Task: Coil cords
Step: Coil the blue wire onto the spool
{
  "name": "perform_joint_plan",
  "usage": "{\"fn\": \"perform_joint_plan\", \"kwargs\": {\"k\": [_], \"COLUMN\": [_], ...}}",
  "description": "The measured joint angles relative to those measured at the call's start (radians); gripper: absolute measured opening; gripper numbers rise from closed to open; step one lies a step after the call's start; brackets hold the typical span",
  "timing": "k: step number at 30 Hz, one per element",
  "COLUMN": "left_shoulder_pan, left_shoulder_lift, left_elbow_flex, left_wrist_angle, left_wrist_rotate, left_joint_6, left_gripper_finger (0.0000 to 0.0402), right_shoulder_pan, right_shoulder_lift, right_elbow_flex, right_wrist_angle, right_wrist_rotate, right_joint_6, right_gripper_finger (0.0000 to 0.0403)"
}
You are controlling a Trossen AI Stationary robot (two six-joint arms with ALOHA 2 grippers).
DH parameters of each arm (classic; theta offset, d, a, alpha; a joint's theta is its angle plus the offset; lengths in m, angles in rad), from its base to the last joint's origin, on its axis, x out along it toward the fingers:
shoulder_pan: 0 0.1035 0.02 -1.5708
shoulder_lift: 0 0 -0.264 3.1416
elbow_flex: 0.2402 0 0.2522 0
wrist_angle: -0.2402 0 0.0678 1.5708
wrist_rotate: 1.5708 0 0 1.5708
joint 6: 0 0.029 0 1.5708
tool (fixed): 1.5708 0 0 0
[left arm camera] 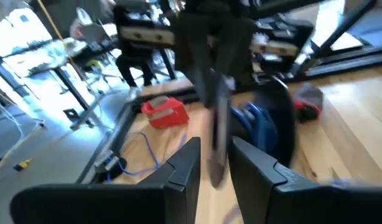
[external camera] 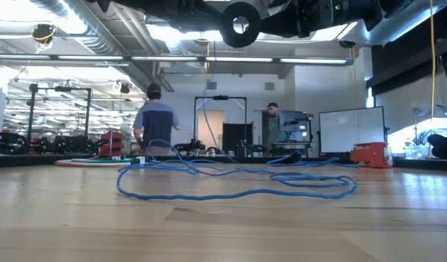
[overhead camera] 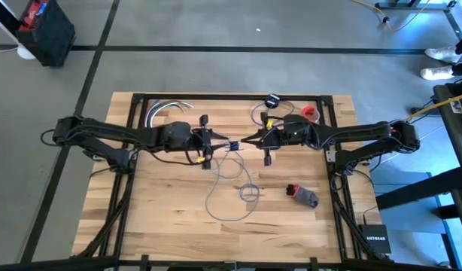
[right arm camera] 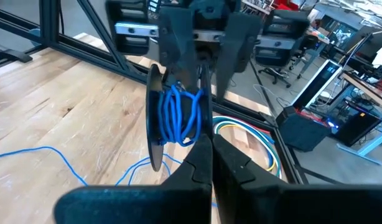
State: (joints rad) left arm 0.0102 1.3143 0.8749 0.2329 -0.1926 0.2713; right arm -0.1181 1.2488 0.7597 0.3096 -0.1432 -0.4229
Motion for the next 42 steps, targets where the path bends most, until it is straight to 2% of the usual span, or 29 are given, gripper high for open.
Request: {"fn": "perform_joint_plan", "kwargs": {"k": [9, 15, 18, 23, 24, 26, 29, 31, 34, 37, 42], "left_shoulder_pan": [0.001, 0.001, 0.001, -0.003, -0.003, -0.003, -0.003, -0.003, -0.002, 0.002, 0.006], "left_shoulder_lift": [0.002, 0.002, 0.002, 0.002, 0.002, 0.002, 0.002, 0.002, 0.003, 0.002, 0.003], "left_elbow_flex": [0.000, 0.000, 0.000, 0.000, 0.000, 0.000, 0.000, 0.000, -0.001, 0.000, 0.000], "left_wrist_angle": [0.013, 0.020, 0.019, 0.059, 0.074, 0.101, 0.149, 0.183, 0.242, 0.291, 0.273], "left_wrist_rotate": [0.001, -0.005, -0.041, -0.100, -0.103, -0.110, -0.111, -0.111, -0.129, -0.131, -0.133], "left_joint_6": [0.038, 0.051, 0.050, 0.043, 0.042, 0.038, 0.029, 0.024, 0.035, 0.049, 0.048], "left_gripper_finger": [0.0006, 0.0002, 0.0001, 0.0001, 0.0001, 0.0001, 0.0001, 0.0001, 0.0001, 0.0000, 0.0000], "right_shoulder_pan": [0.000, 0.000, 0.001, 0.000, -0.001, -0.003, -0.006, -0.005, -0.007, -0.006, -0.006], "right_shoulder_lift": [0.000, 0.000, -0.029, -0.133, -0.139, -0.139, -0.093, -0.035, 0.099, 0.258, 0.454], "right_elbow_flex": [0.000, 0.000, 0.001, 0.002, 0.001, -0.025, -0.099, -0.171, -0.247, -0.244, -0.129], "right_wrist_angle": [-0.002, 0.001, -0.061, -0.227, -0.256, -0.258, -0.123, 0.034, 0.370, 0.595, 0.696], "right_wrist_rotate": [-0.007, -0.004, 0.068, 0.342, 0.369, 0.354, 0.241, 0.228, 0.247, 0.272, 0.264], "right_joint_6": [-0.001, 0.034, 0.090, 0.062, 0.080, 0.121, 0.158, 0.186, 0.214, 0.216, 0.240], "right_gripper_finger": [0.0000, 0.0014, 0.0044, 0.0115, 0.0126, 0.0146, 0.0164, 0.0166, 0.0163, 0.0158, 0.0154]}}
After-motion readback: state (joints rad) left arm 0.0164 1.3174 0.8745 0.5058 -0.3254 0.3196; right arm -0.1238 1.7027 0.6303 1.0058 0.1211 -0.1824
